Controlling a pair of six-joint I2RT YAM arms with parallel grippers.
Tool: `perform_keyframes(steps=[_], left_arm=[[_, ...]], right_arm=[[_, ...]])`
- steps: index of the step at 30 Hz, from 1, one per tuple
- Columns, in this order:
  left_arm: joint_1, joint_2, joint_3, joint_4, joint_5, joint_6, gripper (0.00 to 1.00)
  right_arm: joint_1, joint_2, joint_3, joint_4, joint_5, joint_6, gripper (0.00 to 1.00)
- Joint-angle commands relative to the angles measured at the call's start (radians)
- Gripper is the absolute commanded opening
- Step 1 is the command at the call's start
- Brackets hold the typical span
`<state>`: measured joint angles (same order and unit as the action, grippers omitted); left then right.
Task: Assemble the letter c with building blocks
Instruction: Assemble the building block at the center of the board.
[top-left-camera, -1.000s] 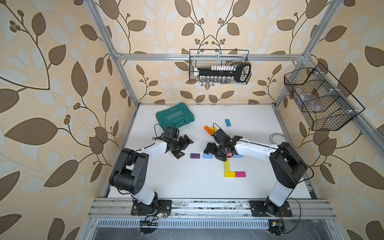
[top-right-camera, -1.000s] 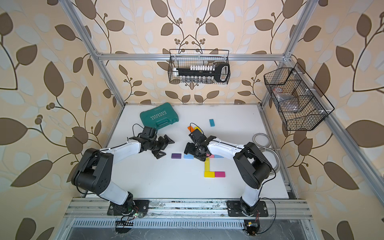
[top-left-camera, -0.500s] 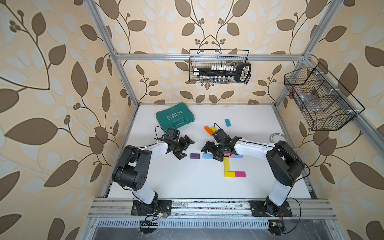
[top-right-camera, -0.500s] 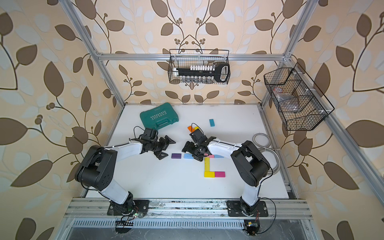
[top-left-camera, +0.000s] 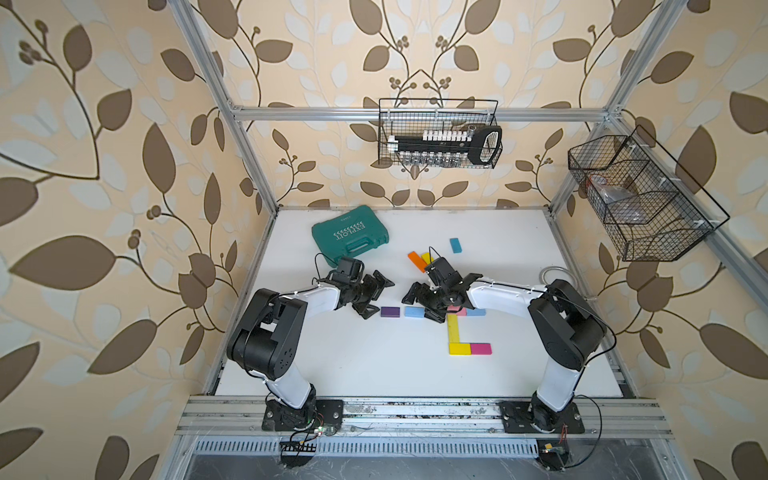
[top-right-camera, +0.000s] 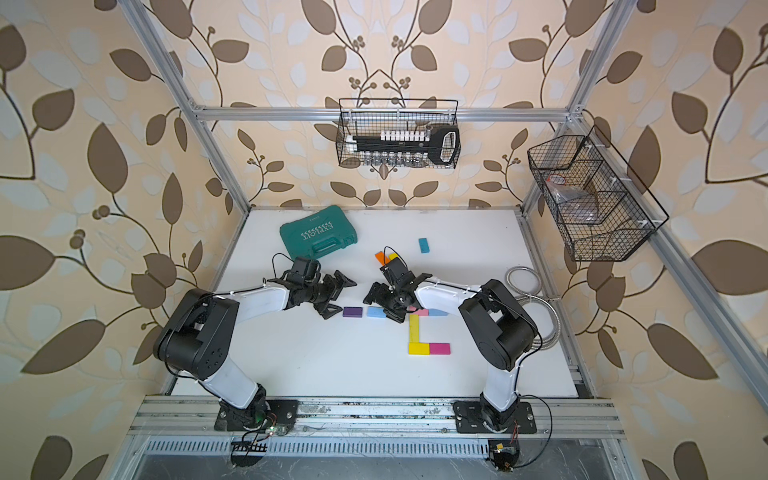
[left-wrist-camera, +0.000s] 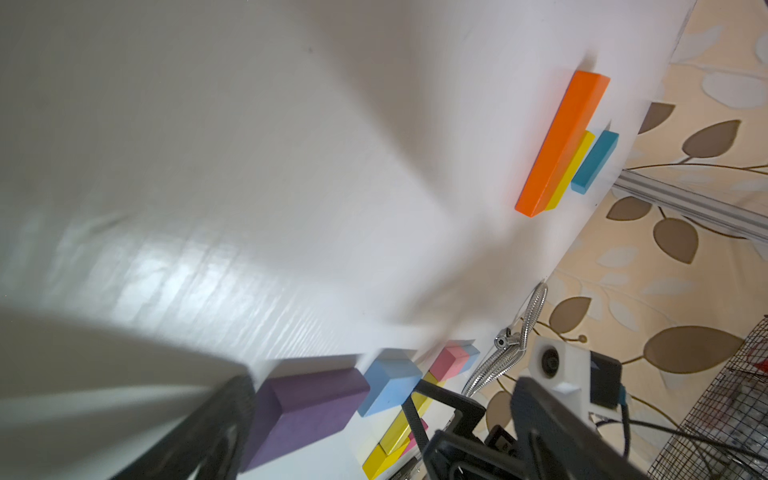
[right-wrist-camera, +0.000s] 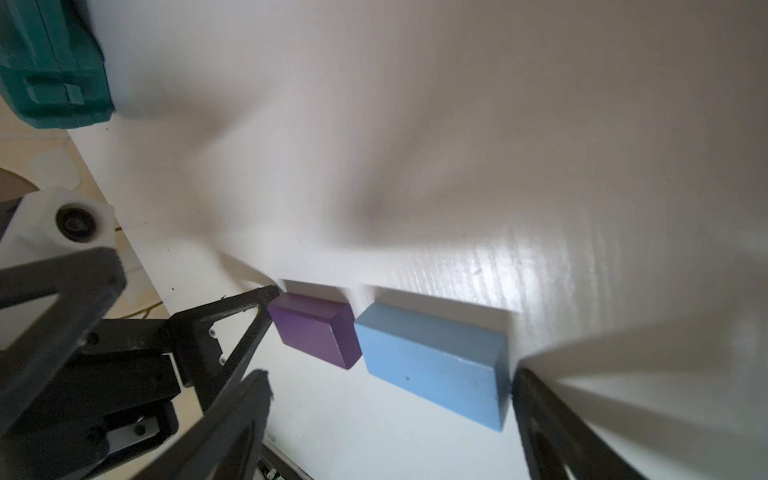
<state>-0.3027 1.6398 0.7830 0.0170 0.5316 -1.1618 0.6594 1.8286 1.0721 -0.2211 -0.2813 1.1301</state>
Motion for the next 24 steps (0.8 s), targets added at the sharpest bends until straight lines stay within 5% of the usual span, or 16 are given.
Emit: perform_keyframes(steps=[1,24], left_arm=[[-0.013,0.014,-0.007,0.001,-0.002,-0.013,0.99],[-0.030,0.028,0.030,-0.010,-0.017,-0.011,0.99]], right_arm=[[-0.004,0.032,0.004,-0.001,-0.015,0.006,0.90],[-0.004,0.044,0.026,-0.014,-0.018,-0.008,0.89]])
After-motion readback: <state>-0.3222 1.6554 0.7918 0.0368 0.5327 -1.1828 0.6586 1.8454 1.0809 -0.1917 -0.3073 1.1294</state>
